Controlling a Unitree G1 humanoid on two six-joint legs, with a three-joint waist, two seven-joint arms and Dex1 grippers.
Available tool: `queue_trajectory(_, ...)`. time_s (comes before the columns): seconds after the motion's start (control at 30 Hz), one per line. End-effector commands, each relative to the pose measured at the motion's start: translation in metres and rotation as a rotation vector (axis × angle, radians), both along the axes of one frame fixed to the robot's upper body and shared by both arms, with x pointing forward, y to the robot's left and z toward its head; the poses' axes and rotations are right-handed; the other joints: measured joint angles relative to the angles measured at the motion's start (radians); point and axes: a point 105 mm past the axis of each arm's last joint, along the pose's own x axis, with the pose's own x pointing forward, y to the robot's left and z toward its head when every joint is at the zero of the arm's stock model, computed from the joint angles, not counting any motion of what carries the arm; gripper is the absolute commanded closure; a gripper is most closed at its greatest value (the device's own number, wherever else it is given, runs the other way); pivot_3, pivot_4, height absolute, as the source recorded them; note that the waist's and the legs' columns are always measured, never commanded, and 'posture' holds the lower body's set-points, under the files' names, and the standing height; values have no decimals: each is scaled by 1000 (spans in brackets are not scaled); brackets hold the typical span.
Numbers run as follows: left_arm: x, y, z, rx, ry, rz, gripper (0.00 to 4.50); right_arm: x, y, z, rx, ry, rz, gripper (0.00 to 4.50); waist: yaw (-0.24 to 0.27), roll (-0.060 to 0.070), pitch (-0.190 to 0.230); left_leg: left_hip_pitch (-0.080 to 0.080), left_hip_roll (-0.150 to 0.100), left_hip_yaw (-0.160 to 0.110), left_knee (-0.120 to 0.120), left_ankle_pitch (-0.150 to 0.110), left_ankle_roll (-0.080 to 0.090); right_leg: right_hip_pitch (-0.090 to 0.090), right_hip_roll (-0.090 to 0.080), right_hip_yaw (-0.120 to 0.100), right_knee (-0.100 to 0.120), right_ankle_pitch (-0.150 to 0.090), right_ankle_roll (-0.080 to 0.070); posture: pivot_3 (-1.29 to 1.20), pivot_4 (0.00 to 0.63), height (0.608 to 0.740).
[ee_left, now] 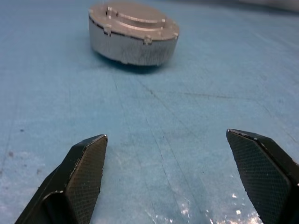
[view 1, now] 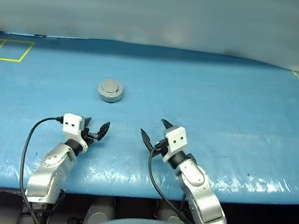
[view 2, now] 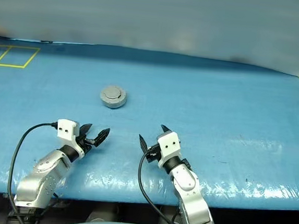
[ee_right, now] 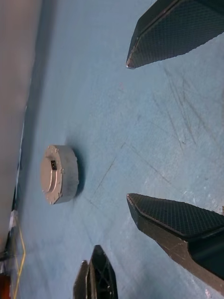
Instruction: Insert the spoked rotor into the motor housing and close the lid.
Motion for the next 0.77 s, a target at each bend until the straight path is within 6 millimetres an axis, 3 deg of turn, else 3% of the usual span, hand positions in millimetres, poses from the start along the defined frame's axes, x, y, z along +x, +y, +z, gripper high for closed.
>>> queue_trajectory(0.03,-5,-11,20,104,-162,-25,47,0,-9,13,8,-53,-29,0,1,0,0,-1,0,0,0,0,0,-1,0,0,0,0,0,0,150,740)
queue_trajectory(0.17,-9,-13,13,194,-197,-45,47,-2,-16,6,-28,-38,-45,0,0,1,1,-2,0,0,0,-1,1,-2,0,-1,0,0,0,0,150,740)
queue_trajectory(0.77,-7,-15,9,213,-189,-82,47,-5,-16,-2,-49,-14,-56,0,-1,0,1,-2,0,0,1,-1,1,-1,0,-1,0,0,0,0,150,740)
